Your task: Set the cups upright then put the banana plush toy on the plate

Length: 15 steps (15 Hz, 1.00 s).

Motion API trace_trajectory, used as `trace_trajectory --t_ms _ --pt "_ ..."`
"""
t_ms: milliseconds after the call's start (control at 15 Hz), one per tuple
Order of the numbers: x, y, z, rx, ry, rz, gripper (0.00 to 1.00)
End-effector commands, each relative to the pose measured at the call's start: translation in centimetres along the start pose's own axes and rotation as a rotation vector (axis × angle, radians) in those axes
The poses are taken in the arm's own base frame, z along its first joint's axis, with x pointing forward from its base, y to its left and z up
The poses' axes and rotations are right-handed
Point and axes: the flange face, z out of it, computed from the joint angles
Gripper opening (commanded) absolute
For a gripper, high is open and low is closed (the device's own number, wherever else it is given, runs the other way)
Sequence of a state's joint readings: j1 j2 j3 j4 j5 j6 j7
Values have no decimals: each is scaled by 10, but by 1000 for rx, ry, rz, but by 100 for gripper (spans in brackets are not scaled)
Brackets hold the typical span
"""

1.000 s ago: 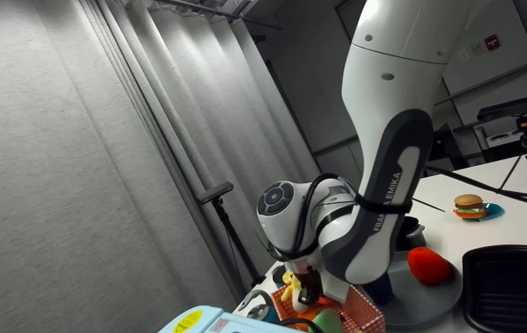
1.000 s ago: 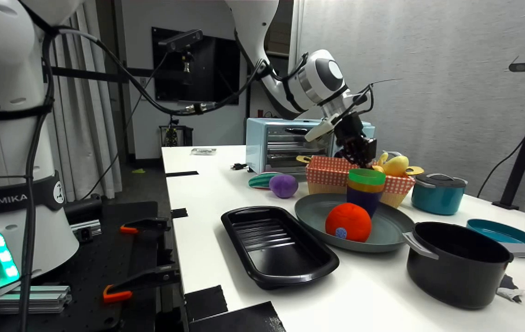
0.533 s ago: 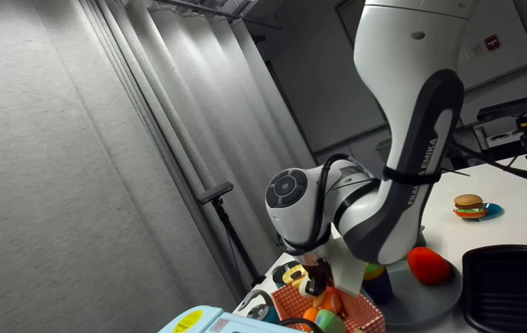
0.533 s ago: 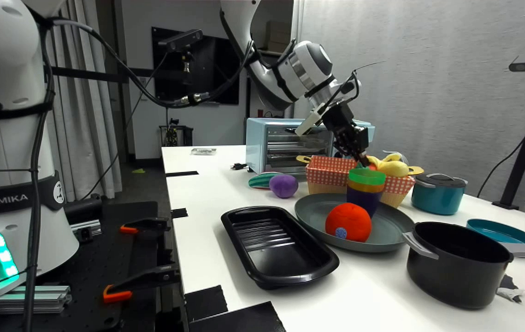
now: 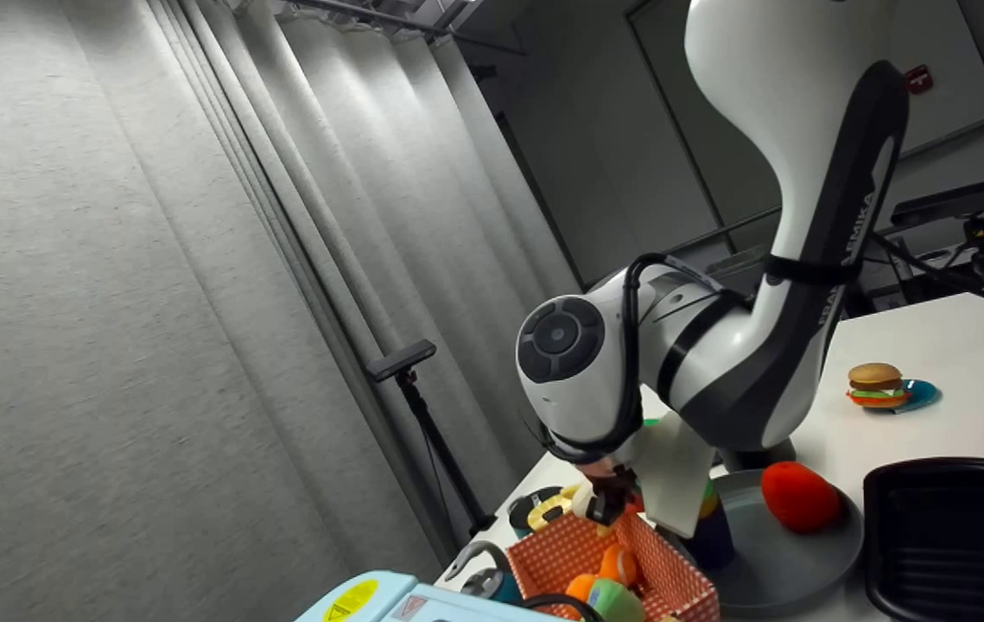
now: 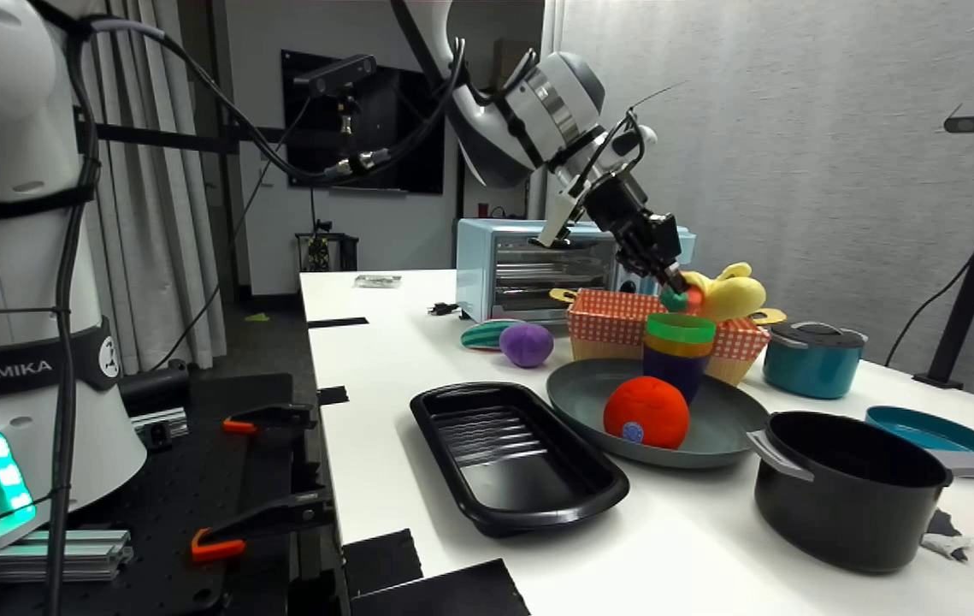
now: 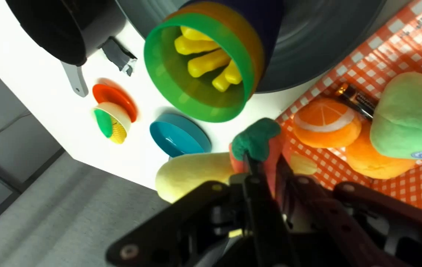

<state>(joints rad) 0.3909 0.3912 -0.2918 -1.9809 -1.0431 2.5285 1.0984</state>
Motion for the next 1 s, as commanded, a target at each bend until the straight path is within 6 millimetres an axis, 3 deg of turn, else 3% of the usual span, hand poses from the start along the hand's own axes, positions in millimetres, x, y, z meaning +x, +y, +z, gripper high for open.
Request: trace_trajectory --t_ms 0,467,933 --pt "-3 17 -11 -25 12 30 3" --pt "-3 37 -15 -67 15 72 3" --pt "-31 49 -10 -68 -34 104 3"
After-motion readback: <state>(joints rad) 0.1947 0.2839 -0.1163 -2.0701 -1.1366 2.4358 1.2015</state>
